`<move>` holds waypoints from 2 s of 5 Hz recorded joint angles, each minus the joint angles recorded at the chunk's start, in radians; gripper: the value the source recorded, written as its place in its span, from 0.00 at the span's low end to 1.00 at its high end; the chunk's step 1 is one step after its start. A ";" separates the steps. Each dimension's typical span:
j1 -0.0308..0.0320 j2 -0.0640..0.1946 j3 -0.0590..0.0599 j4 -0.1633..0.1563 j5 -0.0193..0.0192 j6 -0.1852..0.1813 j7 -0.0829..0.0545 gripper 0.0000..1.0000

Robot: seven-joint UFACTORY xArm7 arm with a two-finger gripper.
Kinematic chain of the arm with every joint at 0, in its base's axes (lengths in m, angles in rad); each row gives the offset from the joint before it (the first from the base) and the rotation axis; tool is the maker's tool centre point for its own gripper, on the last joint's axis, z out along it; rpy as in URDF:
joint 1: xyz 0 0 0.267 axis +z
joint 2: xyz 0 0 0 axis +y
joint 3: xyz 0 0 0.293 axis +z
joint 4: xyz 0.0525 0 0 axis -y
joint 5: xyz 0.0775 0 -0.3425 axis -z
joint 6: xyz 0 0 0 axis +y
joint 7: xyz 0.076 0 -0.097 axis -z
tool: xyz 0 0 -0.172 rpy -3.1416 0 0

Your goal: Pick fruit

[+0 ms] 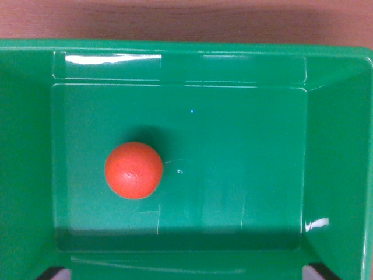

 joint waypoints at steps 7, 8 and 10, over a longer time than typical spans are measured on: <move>0.0073 0.037 0.003 -0.072 0.0018 -0.111 -0.033 0.00; 0.0073 0.037 0.003 -0.072 0.0018 -0.111 -0.033 0.00; 0.0097 0.049 0.004 -0.096 0.0023 -0.147 -0.044 0.00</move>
